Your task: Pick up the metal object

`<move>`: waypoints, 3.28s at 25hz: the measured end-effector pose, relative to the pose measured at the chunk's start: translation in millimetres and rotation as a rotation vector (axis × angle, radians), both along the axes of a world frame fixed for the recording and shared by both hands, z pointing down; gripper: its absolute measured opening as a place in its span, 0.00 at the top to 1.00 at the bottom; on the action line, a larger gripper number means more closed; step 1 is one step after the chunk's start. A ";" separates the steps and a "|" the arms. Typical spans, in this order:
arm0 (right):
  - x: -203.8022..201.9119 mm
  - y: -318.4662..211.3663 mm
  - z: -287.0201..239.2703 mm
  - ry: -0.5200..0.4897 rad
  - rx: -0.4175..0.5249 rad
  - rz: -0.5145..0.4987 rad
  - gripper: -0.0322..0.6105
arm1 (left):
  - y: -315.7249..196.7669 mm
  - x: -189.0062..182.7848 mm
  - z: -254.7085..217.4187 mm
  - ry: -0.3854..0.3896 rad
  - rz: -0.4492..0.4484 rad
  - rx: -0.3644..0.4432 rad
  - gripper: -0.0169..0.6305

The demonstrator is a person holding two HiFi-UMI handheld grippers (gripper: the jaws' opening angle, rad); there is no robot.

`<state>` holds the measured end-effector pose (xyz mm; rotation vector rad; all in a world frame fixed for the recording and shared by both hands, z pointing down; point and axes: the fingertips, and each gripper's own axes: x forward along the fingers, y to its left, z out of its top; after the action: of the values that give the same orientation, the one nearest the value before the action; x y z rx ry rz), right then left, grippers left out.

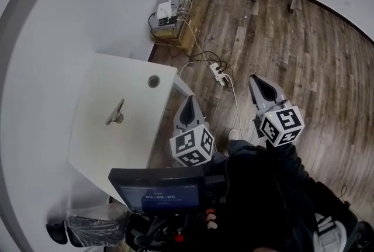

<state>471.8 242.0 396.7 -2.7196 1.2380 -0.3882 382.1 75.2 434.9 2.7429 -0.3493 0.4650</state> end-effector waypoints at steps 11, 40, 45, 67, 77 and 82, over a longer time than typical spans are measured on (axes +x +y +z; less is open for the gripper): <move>-44.0 -120.3 6.4 0.016 0.003 -0.410 0.95 | -74.7 -88.4 5.2 0.002 -0.365 0.019 0.97; -213.0 -338.3 -0.6 0.043 -0.027 -0.988 0.95 | -216.9 -287.7 -3.2 0.028 -0.875 0.001 0.97; -240.3 -382.2 8.0 0.044 -0.050 -1.046 0.95 | -248.1 -315.3 2.0 0.026 -0.923 -0.023 0.97; -291.3 -511.9 60.8 0.139 -0.213 -1.193 0.94 | -339.8 -387.0 13.6 0.007 -1.025 -0.021 0.97; -290.0 -538.7 89.2 0.233 -0.345 -1.357 0.93 | -348.5 -370.0 -5.6 0.046 -1.087 -0.018 0.97; -294.5 -551.6 110.2 0.271 -0.420 -1.418 0.92 | -355.4 -371.0 -0.6 0.050 -1.109 -0.030 0.97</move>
<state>177.3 -309.7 506.9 -1.5997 3.2740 -0.3887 11.1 -280.1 434.2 2.0639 -1.6528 0.0798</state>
